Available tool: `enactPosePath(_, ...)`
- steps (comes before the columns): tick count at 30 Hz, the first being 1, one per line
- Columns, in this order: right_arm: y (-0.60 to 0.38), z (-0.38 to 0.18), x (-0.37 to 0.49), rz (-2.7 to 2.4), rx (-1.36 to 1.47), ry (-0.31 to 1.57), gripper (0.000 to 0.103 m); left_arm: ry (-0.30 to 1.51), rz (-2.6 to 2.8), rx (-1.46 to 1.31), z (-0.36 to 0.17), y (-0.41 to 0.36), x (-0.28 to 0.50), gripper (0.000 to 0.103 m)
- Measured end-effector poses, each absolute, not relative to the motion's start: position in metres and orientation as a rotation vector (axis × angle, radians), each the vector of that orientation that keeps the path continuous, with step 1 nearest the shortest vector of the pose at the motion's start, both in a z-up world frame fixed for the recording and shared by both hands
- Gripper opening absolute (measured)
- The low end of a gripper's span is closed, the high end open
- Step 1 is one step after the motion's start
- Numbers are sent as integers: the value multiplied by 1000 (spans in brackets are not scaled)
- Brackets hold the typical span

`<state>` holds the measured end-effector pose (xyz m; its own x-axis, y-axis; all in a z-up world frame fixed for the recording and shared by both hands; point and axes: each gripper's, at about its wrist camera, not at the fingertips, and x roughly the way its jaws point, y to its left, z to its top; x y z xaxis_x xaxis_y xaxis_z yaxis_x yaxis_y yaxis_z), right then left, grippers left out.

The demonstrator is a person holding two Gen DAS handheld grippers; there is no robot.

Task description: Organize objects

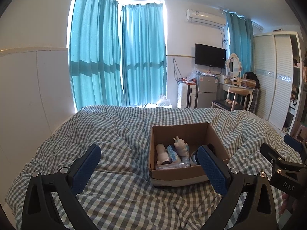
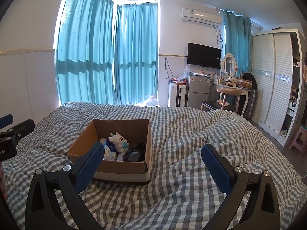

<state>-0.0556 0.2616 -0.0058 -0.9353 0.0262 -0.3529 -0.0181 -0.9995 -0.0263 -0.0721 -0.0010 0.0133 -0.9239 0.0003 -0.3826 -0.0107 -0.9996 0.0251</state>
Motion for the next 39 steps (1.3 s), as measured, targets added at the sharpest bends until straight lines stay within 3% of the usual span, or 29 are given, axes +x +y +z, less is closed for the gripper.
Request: enactPosePath(39, 252, -6, -56, 3078, -602, -59, 102, 78, 3060, -623, 6, 7, -68, 103)
